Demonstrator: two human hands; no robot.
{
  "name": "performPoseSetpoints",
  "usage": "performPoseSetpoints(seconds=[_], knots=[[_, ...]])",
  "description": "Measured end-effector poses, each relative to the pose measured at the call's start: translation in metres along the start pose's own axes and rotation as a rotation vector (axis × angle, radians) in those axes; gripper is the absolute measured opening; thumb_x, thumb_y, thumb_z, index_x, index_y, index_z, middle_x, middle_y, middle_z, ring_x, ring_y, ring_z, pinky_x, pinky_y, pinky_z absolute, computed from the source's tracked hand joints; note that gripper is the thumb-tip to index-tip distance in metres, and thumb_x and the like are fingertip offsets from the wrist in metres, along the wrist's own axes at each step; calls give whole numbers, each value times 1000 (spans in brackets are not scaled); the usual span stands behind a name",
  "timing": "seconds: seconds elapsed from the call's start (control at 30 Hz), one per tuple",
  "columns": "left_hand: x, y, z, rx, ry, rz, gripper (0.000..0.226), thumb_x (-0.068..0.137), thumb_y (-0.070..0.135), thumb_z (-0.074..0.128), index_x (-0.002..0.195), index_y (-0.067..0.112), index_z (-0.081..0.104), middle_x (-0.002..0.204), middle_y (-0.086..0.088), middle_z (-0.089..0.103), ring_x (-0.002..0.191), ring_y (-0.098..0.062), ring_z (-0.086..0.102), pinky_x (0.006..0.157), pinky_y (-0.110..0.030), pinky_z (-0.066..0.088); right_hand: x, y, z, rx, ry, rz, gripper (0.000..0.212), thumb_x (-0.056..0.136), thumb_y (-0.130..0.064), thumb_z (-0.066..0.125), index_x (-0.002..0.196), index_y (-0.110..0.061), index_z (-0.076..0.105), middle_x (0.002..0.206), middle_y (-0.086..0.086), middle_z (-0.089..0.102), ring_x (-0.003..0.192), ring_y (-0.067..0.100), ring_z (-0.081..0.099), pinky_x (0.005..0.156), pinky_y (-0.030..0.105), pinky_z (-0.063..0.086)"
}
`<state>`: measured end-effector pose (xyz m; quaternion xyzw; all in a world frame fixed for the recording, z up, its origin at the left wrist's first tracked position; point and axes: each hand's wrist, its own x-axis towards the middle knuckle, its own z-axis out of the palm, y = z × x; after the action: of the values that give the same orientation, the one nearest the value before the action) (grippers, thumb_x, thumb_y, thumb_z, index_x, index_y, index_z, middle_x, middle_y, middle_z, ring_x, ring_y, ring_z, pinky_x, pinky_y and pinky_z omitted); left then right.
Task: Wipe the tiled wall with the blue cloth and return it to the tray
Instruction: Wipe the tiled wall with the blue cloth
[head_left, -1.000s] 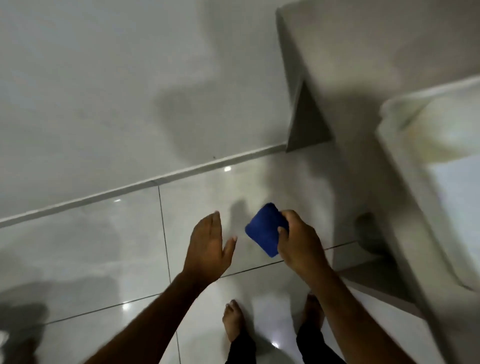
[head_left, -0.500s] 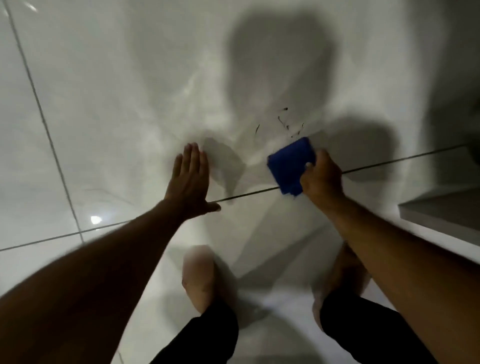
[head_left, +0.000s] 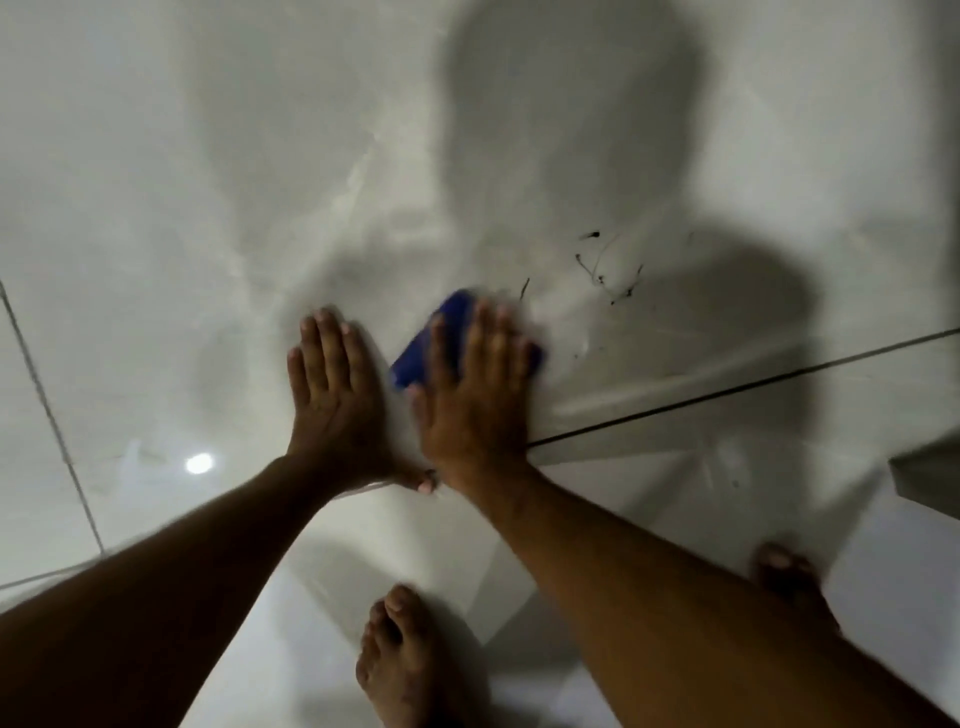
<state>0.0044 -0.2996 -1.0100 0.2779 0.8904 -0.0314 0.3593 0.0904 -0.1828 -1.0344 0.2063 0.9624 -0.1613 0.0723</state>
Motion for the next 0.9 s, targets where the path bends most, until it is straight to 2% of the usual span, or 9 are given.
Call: performPoseSetpoints(seconds=[0.1,0.17,0.3,0.43,0.57,0.63,0.7,0.77,0.9], knots=[[-2,2,-5,10,-22,-27,187,13,102,53,143,-2,-31,151,-27,-39,140,-39,-39,118,-57,-13,7,61,-13,-99,-66,-564,66,92,-52,47,150,-24,32,157,24,25,147,43,19,119,56,12],[-2,3,-8,-2,-41,-28,188,12,102,53,144,-4,-28,152,-30,-35,140,-41,-37,117,-59,-13,12,132,-27,-170,5,-554,65,92,-50,50,148,-22,35,153,28,32,142,48,28,116,59,20],[-2,3,-5,8,-45,-27,189,10,101,54,146,-8,-21,154,-34,-28,142,-45,-33,116,-61,-14,-3,215,-48,-241,100,233,67,99,-49,35,155,-21,14,157,31,18,144,49,17,114,61,18],[0,2,-2,19,-43,-33,190,9,102,52,145,-9,-22,153,-36,-28,142,-46,-32,117,-62,-12,11,123,-23,-19,271,801,63,99,-49,30,152,-15,26,156,31,21,144,49,19,115,62,19],[-1,9,-9,89,-72,-70,191,7,101,51,143,-7,-28,150,-34,-35,140,-45,-37,118,-57,-13,-11,76,-14,-48,18,-11,66,96,-52,37,153,-21,25,159,25,20,147,45,15,117,61,15],[0,15,-16,143,-73,-62,191,7,100,51,143,-8,-28,150,-35,-35,140,-46,-35,119,-57,-11,4,130,-32,-153,-117,-660,67,95,-53,40,153,-23,24,160,23,19,148,42,13,119,59,14],[5,19,-26,182,-49,-32,190,8,99,54,144,-10,-23,152,-37,-29,142,-48,-30,118,-57,-10,27,190,-51,-218,-127,-889,64,94,-52,45,150,-22,34,157,24,25,146,44,19,120,57,15],[15,22,-34,184,-17,-11,189,10,96,59,144,-11,-20,153,-38,-24,143,-48,-27,118,-58,-10,35,237,-59,-236,2,-522,66,93,-50,50,149,-20,33,154,27,29,143,48,25,116,59,20],[38,25,-38,102,-99,-56,194,4,92,64,139,-8,-33,146,-39,-36,137,-50,-36,117,-61,-12,57,201,-45,-35,334,733,66,96,-52,34,152,-19,26,158,25,22,145,45,22,113,61,21]])
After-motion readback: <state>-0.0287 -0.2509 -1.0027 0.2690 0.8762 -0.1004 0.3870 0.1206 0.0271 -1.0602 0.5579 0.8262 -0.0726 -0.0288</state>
